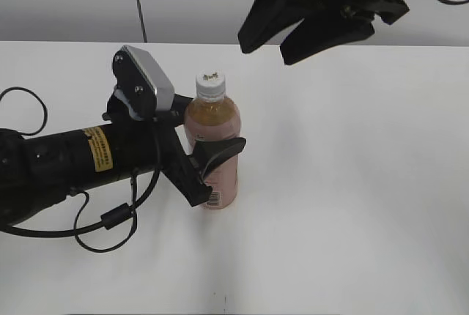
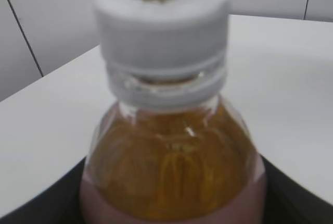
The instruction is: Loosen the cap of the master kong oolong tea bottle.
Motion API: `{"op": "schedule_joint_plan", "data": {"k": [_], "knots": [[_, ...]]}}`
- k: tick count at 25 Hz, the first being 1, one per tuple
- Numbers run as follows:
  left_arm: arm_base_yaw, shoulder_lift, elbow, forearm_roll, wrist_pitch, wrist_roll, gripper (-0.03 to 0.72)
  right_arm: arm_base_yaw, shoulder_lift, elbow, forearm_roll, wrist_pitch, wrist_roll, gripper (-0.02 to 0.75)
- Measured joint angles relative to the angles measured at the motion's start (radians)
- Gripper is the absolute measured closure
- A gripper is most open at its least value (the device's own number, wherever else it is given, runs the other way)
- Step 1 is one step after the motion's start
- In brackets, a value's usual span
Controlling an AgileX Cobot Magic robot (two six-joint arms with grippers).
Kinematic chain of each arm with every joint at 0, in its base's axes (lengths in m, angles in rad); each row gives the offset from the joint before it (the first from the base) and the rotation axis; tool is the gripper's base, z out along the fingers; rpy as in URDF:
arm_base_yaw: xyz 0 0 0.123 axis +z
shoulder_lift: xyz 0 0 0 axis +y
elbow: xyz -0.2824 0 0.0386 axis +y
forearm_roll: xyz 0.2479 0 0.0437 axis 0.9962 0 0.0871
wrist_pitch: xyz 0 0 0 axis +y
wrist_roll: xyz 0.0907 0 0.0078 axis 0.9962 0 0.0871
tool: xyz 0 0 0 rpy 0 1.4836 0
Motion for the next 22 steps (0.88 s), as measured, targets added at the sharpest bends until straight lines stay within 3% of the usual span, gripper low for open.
{"op": "schedule_joint_plan", "data": {"k": [14, 22], "knots": [[0.000, -0.030, 0.001, -0.009, 0.060, 0.002, 0.231, 0.013, 0.039, -0.074, -0.018, 0.027, 0.058, 0.325], [0.000, -0.039, -0.002, -0.010, 0.089, 0.001, 0.231, 0.015, 0.115, -0.098, -0.017, 0.059, 0.234, 0.325]]}}
